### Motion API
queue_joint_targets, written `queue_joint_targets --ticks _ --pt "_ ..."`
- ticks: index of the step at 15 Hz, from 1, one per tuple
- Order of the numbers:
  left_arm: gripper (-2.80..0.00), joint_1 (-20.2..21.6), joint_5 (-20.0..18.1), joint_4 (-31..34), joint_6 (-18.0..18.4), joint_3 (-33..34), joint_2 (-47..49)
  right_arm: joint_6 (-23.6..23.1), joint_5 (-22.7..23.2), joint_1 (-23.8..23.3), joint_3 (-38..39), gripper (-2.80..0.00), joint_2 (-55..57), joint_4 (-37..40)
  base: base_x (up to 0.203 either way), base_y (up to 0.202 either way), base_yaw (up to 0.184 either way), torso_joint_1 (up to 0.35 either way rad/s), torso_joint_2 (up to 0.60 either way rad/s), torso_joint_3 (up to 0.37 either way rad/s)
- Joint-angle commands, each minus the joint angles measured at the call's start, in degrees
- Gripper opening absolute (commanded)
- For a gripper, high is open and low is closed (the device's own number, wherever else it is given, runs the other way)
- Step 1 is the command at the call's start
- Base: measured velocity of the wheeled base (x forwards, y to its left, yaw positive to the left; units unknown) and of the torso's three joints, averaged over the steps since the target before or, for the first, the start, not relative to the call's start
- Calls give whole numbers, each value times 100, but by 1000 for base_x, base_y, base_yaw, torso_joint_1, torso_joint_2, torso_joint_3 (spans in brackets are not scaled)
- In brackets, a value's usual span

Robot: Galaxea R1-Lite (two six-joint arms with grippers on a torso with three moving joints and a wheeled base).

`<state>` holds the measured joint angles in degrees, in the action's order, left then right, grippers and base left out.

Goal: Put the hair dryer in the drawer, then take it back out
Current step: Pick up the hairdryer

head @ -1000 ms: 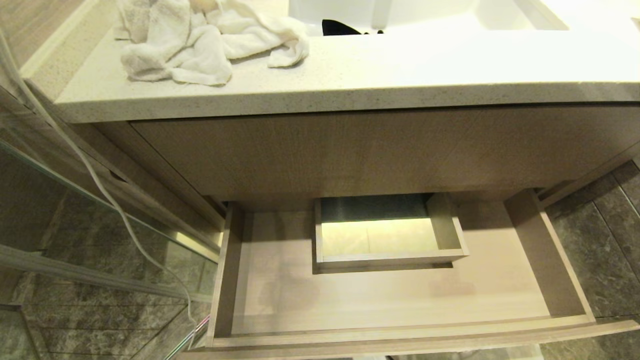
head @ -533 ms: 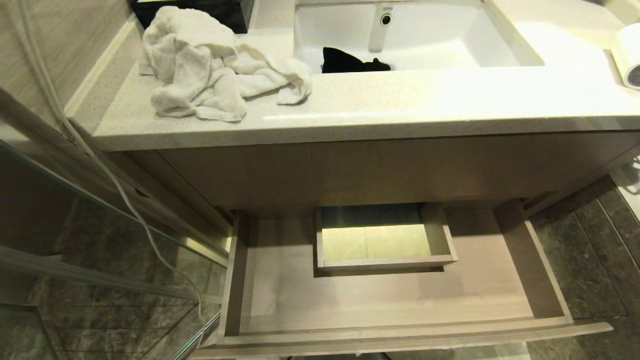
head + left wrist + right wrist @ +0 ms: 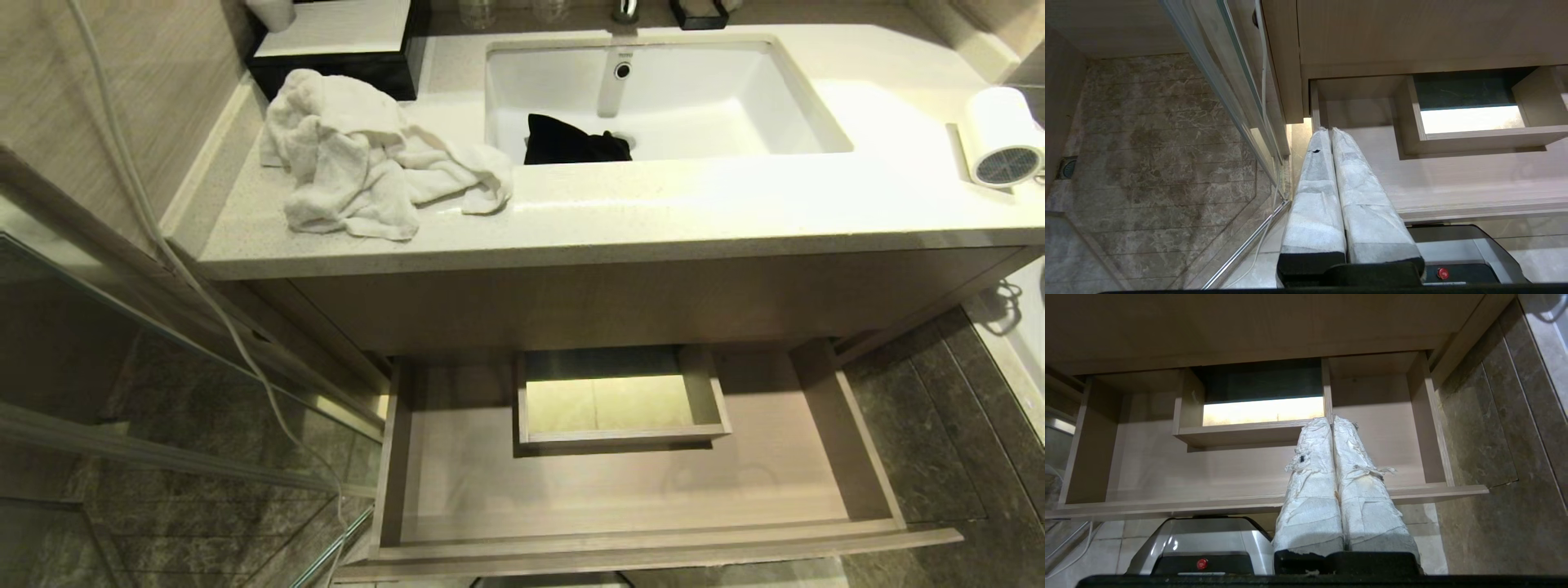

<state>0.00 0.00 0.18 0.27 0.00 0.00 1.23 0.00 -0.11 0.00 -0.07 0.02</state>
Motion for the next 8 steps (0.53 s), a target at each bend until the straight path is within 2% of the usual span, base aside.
queue_joint_targets --ticks 1,8 --pt "-280 0 0 -1 0 0 0 0 9 2 9 -280 -1 -2 0 0 0 193 -368 -178" --pt "-280 0 0 -1 0 6 0 -9 22 2 9 -280 -6 -2 0 0 0 180 -345 -162"
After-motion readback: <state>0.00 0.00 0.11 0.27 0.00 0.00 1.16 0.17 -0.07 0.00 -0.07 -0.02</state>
